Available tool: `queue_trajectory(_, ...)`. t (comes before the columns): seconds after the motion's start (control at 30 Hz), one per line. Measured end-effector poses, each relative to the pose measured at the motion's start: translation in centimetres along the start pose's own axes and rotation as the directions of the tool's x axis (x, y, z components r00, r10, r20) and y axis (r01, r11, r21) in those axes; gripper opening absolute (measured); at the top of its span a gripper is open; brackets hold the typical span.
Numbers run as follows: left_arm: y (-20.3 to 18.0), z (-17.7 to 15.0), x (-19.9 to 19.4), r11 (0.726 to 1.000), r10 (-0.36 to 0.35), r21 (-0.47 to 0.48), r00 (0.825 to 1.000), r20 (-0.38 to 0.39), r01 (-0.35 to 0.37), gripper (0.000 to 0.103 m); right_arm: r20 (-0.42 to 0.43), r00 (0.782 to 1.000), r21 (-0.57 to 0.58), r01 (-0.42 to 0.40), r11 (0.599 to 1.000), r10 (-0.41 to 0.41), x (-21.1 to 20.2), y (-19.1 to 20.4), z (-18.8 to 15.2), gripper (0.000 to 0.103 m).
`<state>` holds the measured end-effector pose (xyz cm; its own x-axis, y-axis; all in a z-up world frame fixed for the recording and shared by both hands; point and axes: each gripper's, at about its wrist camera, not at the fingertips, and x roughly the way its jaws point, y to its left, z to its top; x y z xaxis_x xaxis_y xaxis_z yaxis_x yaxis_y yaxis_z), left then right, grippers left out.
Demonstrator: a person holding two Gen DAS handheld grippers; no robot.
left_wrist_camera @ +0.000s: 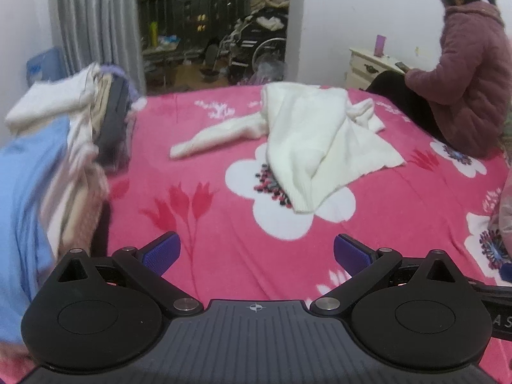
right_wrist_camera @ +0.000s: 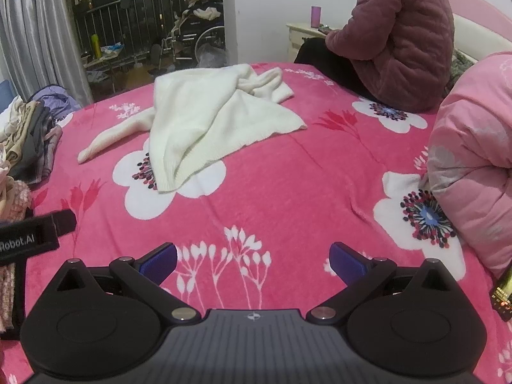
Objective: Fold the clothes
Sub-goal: 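Move both grippers toward the crumpled cream sweater on the bed, then grasp the sweater edge with the left gripper while the right gripper grasps another edge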
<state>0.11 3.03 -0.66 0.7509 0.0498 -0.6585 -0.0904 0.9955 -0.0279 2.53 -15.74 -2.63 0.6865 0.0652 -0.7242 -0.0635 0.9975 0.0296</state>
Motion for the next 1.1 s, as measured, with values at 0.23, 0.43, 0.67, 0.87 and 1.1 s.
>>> queue_trajectory(0.23,-0.5,3.5,-2.1,0.995,0.010,0.101,0.999,0.044,-0.014,0.103,0.038,0.999,0.015,-0.017,1.000,0.017,-1.9,-1.3,0.6,0.103)
queue_trajectory(0.43,-1.6,5.8,-3.2,0.984,0.002,0.180,0.999,0.054,-0.012,0.103,0.073,0.997,0.023,-0.029,0.999,0.027,-3.3,-2.8,0.6,0.103)
queue_trajectory(0.67,-2.4,6.2,1.3,0.981,-0.006,0.192,0.998,0.063,-0.006,0.103,0.124,0.991,0.003,-0.043,0.999,0.042,-2.9,-4.9,0.6,0.103)
queue_trajectory(0.87,-2.8,5.4,8.7,0.979,0.022,0.198,0.993,0.118,-0.045,0.103,0.140,0.986,-0.026,-0.083,0.996,0.086,1.5,-6.9,2.3,0.103)
queue_trajectory(1.1,-4.7,4.9,16.4,0.973,-0.016,0.231,0.991,0.129,-0.014,0.103,0.103,0.981,-0.029,-0.163,0.986,0.166,11.7,-6.0,6.4,0.103)
